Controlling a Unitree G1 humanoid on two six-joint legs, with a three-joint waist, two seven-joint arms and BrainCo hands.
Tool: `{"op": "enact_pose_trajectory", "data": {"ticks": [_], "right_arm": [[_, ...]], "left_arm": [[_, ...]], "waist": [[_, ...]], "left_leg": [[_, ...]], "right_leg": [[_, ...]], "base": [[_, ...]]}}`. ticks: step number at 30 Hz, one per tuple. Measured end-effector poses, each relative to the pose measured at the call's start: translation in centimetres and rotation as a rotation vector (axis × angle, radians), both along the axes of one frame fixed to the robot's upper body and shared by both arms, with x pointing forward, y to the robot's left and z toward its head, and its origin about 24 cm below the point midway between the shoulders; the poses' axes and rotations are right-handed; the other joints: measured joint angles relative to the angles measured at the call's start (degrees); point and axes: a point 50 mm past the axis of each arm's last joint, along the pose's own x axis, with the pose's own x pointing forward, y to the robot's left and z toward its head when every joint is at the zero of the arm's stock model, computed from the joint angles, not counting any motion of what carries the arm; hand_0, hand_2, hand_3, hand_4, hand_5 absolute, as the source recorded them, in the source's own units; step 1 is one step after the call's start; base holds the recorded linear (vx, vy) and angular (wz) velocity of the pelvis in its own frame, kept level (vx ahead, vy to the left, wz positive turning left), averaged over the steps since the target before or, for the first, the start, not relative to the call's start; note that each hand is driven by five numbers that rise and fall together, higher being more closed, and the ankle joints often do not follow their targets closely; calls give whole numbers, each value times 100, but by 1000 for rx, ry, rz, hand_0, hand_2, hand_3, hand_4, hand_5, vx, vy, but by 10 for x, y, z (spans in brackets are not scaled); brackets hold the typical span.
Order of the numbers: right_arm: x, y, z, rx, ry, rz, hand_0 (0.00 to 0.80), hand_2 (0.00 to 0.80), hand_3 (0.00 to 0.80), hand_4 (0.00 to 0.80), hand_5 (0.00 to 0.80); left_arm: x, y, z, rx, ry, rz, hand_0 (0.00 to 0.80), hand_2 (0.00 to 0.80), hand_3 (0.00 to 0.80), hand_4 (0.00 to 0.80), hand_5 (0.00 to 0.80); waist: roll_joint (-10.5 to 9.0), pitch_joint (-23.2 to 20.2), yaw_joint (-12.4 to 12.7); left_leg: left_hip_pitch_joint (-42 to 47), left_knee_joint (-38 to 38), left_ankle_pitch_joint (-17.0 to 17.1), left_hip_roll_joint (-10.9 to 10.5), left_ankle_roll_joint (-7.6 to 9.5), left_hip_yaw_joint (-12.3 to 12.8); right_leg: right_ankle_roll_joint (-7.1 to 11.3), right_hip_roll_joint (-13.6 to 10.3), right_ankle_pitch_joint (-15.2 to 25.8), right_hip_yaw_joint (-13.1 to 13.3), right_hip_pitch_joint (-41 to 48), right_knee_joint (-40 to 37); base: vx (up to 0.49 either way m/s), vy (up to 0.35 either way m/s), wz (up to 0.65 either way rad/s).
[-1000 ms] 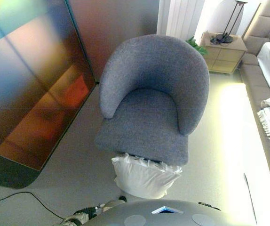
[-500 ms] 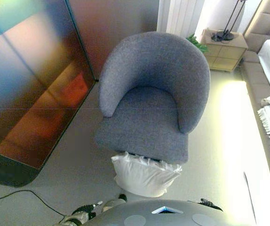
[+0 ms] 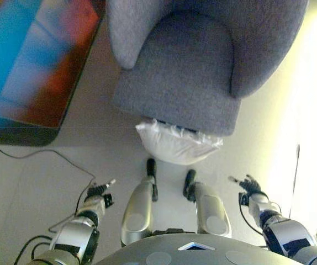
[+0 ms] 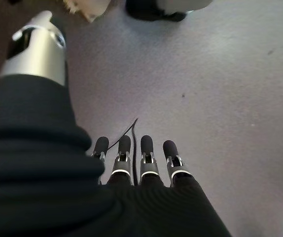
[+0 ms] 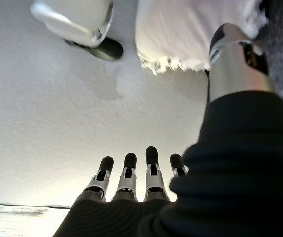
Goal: Pick up the cushion and take it to the sofa
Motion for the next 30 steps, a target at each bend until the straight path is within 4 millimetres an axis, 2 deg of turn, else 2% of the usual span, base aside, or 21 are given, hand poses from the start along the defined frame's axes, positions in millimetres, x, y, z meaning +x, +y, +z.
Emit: {"op": "enact_pose_trajectory", "data": {"ticks": [3,5,8,11,16,23,28,30], "right_arm": [[20,-1,14,10,-94,-21,0,0,0,0,0],[36,-1,26,21,-166,-36,0,0,0,0,0],[65,1,52,30,-293,-36,0,0,0,0,0],[89,8,79,38,-413,-36,0,0,0,0,0],[108,15,103,53,-511,-50,0,0,0,0,0],[112,5,118,49,-569,-79,0,0,0,0,0],[120,3,130,46,-602,-76,0,0,0,0,0],[127,0,141,43,-633,-68,0,0,0,0,0]], "left_arm": [[26,-3,17,28,-112,3,0,0,0,0,0],[51,-7,36,30,-220,-4,0,0,0,0,0],[86,-14,72,47,-431,-58,0,0,0,0,0],[106,-19,103,75,-599,-106,0,0,0,0,0],[113,-19,121,107,-712,-133,0,0,0,0,0],[122,-17,151,133,-878,-206,0,0,0,0,0],[127,-10,167,167,-942,-222,0,0,0,0,0],[132,-9,176,177,-964,-240,0,0,0,0,0]], "waist": [[13,185,-8],[26,330,-12],[46,586,-12],[39,716,-11],[5,847,-14],[-72,989,-19],[-97,1003,-45],[-99,1004,-62]], "left_leg": [[-712,696,-178,28,-5,-47],[-1180,1159,-293,54,-5,-65],[-1839,1960,-529,80,8,-138],[-2555,2775,-786,99,15,-211],[-3539,3951,-1103,143,-29,-331],[-4723,5324,-1407,144,-48,-516],[-5230,6014,-1559,134,20,-512],[-5461,6295,-1626,136,85,-487]], "right_leg": [[-68,-44,-106,24,-615,535],[-136,-83,-166,38,-1024,923],[-190,-129,-345,57,-1569,1567],[-257,-196,-568,127,-2221,2307],[-375,-249,-919,187,-3140,3367],[-485,-306,-1245,245,-4214,4652],[-466,-301,-1350,413,-4726,5295],[-432,-292,-1384,493,-4953,5563]], "base": [[-118,7,2],[-34,-3,1],[-85,-8,4],[-63,-5,3],[-28,-3,-4],[-19,-2,-1],[-10,21,-4],[-2,36,-4]]}}
